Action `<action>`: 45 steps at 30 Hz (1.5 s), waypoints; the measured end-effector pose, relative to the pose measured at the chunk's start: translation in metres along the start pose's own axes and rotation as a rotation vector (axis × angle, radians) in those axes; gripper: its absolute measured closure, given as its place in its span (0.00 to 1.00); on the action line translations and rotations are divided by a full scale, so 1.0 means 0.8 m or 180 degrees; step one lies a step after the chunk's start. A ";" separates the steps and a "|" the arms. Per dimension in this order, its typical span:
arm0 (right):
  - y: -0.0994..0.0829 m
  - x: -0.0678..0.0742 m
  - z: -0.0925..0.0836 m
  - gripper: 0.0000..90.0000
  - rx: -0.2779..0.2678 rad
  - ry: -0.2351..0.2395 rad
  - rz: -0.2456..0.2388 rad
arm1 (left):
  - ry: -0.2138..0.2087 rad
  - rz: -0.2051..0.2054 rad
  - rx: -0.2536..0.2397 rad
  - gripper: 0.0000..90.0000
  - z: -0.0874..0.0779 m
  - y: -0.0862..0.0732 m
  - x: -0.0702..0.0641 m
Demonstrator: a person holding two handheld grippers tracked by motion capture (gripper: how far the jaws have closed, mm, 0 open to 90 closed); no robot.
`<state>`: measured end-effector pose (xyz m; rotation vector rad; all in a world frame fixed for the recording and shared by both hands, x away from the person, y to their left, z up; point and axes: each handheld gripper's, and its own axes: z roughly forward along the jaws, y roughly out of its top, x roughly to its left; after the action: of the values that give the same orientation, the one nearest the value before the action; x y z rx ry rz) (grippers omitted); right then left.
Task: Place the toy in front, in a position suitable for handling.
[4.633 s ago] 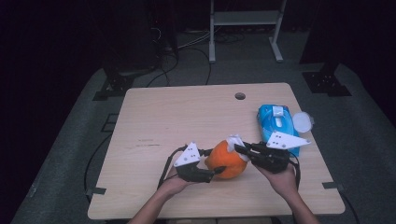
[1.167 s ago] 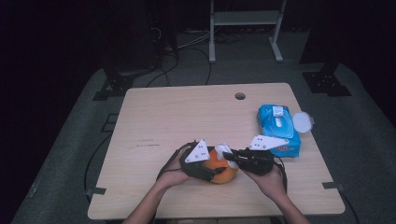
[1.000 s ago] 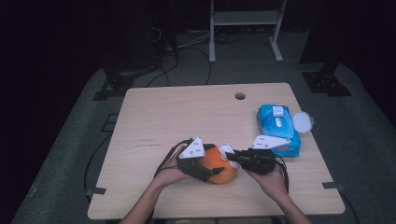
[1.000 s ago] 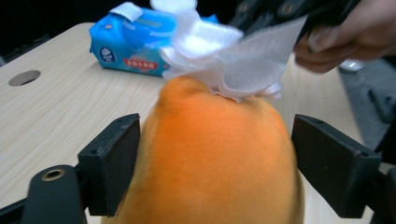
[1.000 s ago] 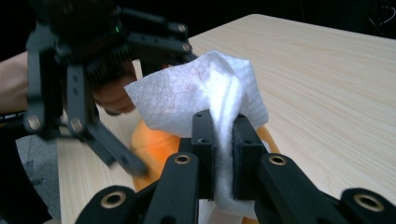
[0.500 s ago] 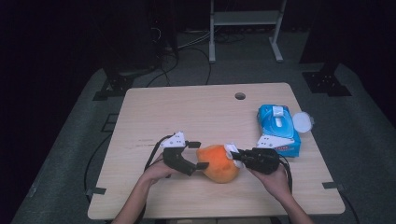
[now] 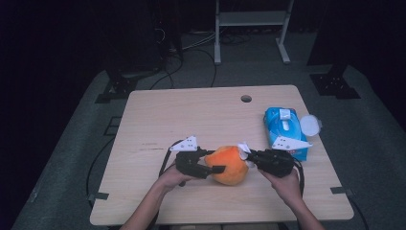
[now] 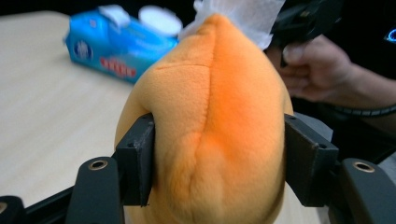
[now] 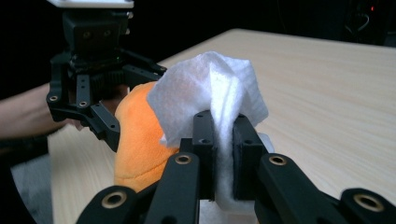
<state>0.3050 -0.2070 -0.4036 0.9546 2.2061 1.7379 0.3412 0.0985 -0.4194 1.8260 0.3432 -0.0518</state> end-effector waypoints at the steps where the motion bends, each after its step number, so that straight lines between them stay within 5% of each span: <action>1: 0.002 0.000 -0.002 0.91 -0.0058 0.0045 0.0042 | 0.0006 0.0028 -0.0040 0.40 -0.005 0.006 -0.003; 5: 0.005 0.003 -0.001 0.91 -0.0090 0.0118 0.0071 | 0.0150 0.0189 0.0085 0.40 -0.018 0.016 -0.007; 9: -0.013 -0.007 0.016 0.91 0.0161 0.0040 0.0107 | 0.0268 0.0098 0.0360 0.39 -0.007 -0.005 0.002; 12: -0.018 -0.012 0.018 0.91 0.0165 0.0009 0.0144 | 0.0322 0.0054 0.0290 0.38 -0.003 -0.007 0.003; 19: 0.003 0.015 0.012 0.91 0.0010 0.0104 -0.0157 | 0.0311 0.0186 0.0274 0.34 0.015 -0.007 -0.009; 24: 0.007 0.038 0.025 0.91 0.0143 0.0095 -0.0480 | 0.0374 0.0457 0.0423 0.34 0.033 -0.004 -0.029; 29: 0.004 0.016 0.014 0.91 0.0178 -0.0148 -0.0397 | 0.0341 0.0440 0.0400 0.34 0.030 -0.007 -0.026; 32: -0.003 0.001 0.013 0.91 0.0203 -0.0126 -0.0207 | 0.0272 0.0388 0.0391 0.26 0.027 -0.002 -0.024; 35: -0.007 0.001 0.015 0.90 0.0236 -0.0171 -0.0265 | 0.0282 0.0341 0.0378 0.16 0.021 0.001 -0.022; 38: -0.008 -0.002 0.015 0.90 0.0206 -0.0140 -0.0201 | 0.0277 0.0353 0.0410 0.24 0.021 -0.008 -0.019; 42: -0.004 0.009 0.015 0.91 0.0188 -0.0079 -0.0254 | 0.0253 0.0379 0.0426 0.31 0.024 -0.011 -0.020; 45: 0.002 0.030 0.021 0.91 0.0153 0.0109 -0.0320 | 0.0237 0.0434 0.0454 0.32 0.029 -0.012 -0.025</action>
<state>0.2957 -0.1796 -0.4011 0.8145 2.2849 1.6766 0.3230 0.0745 -0.4310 1.9921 0.2718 0.0887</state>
